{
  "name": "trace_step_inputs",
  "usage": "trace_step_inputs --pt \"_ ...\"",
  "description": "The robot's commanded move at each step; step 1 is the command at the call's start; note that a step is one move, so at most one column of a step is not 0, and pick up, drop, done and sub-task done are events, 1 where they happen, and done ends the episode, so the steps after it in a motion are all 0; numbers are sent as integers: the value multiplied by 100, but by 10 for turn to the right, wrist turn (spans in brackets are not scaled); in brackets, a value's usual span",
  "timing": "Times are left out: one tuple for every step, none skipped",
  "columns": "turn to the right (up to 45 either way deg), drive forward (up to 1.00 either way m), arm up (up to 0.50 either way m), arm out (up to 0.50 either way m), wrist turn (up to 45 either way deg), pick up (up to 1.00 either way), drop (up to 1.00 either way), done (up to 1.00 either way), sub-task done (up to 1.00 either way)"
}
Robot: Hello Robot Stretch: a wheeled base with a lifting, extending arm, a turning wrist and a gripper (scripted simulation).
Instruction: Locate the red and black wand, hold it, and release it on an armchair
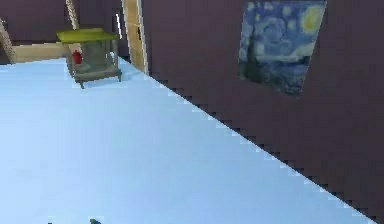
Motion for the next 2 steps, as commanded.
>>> trace_step_inputs --pt "450 0 0 0 0 0 0 0 0" --pt "450 0 0 0 0 0 0 0 0"
